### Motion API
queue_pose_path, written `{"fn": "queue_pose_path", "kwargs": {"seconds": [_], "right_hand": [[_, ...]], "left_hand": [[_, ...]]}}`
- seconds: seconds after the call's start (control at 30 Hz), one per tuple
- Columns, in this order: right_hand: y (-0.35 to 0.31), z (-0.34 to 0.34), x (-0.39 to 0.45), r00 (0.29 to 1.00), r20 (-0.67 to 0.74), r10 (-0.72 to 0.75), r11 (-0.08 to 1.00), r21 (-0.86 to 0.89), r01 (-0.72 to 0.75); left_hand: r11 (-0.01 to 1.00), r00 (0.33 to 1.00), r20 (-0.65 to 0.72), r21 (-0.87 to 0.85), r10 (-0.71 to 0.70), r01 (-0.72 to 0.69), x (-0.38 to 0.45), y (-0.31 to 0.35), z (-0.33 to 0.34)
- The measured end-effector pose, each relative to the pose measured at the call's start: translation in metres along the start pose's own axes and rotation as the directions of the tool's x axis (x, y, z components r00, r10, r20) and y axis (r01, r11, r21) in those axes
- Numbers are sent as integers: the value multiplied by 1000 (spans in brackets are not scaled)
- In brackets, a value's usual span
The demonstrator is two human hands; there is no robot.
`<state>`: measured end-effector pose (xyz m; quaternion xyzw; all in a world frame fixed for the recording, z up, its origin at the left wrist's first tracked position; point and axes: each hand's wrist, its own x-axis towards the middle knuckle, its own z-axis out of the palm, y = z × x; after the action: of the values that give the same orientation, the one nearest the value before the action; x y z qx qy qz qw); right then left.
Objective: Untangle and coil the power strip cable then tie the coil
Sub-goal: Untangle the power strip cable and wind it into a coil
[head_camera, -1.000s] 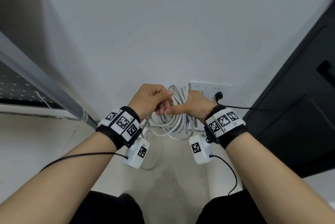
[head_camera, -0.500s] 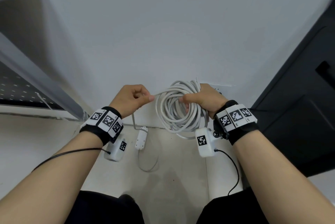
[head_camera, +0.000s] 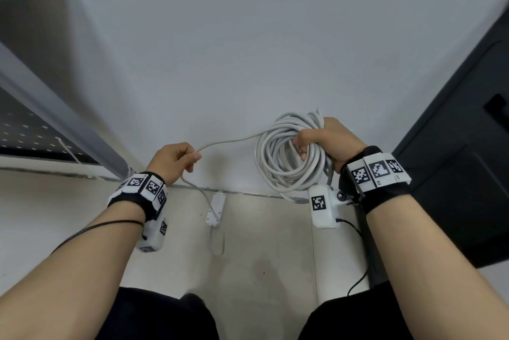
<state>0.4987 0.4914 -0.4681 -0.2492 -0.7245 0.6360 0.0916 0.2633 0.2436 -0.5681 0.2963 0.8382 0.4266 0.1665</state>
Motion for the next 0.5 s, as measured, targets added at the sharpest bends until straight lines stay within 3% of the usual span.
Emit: {"fn": "queue_pose_path", "kwargs": {"seconds": [0.37,0.5], "right_hand": [[0,-15,-1,999,-37,-3,1000,18,4],[1,-18,1,996,-84,1,1000,8,0]], "left_hand": [[951,981,-49,241,-189,195,-7,-38,-7],[949,972,-14,214,-236,233,-7,-37,-10]]}}
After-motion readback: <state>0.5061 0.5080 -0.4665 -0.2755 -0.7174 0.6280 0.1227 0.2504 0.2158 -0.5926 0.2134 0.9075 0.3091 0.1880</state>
